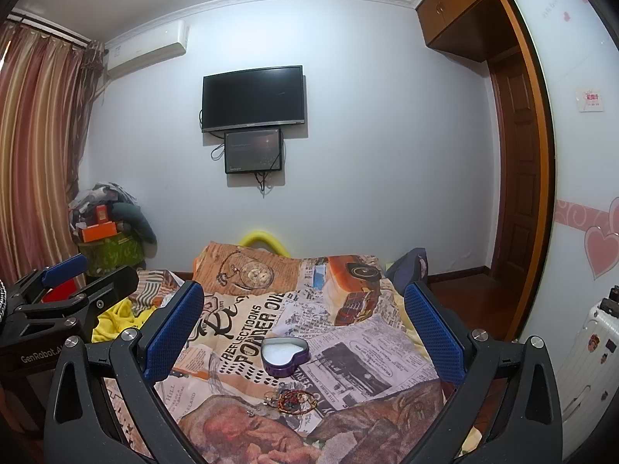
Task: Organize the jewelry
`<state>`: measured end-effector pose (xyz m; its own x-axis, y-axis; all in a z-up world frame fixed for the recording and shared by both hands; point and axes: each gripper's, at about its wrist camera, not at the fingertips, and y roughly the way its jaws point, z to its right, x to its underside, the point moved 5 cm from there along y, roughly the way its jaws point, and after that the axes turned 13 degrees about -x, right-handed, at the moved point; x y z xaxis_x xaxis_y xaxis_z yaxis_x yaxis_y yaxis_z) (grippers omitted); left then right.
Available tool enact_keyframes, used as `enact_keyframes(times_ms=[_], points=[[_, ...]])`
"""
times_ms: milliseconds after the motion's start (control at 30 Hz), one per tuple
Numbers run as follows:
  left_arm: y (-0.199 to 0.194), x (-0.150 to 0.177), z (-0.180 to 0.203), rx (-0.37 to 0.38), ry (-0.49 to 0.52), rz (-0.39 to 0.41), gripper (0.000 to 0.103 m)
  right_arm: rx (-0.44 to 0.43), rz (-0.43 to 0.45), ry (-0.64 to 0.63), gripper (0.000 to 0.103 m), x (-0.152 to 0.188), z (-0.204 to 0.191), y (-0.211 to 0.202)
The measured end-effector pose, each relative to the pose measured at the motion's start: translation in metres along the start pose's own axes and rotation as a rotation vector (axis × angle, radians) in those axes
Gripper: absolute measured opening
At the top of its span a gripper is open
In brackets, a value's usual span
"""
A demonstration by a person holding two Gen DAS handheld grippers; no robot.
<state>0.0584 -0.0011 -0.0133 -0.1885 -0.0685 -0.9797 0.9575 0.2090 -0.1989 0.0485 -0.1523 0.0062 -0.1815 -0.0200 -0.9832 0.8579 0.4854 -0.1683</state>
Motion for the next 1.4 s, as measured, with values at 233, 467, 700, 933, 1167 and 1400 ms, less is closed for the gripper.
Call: enact_keyframes(times_ms=[233,467,700,933,1167,1400], points=[[0.0,0.0,-0.001,0.0,-0.001,-0.001,0.103,0.0,0.0,0.003,0.103,-0.002,0.001,-0.001],[-0.001,0.001,-0.002,-0.001,0.0,-0.003,0.103,0.0,-0.003,0.007,0.103,-0.003,0.002,-0.002],[0.003,0.002,-0.003,-0.006,0.003,-0.013,0.103,-0.003,-0.015,0.012,0.103,-0.001,0.005,0.001],[0.014,0.007,0.002,-0.012,0.018,-0.035,0.103,-0.005,-0.033,0.026,0.103,0.002,0.01,0.006],[0.037,0.021,0.009,-0.042,0.067,-0.087,0.103,-0.001,-0.086,0.047,0.103,0.014,0.021,0.019],[0.077,0.047,0.01,-0.048,0.1,-0.204,0.103,0.012,-0.187,0.07,0.103,0.035,0.037,0.041]])
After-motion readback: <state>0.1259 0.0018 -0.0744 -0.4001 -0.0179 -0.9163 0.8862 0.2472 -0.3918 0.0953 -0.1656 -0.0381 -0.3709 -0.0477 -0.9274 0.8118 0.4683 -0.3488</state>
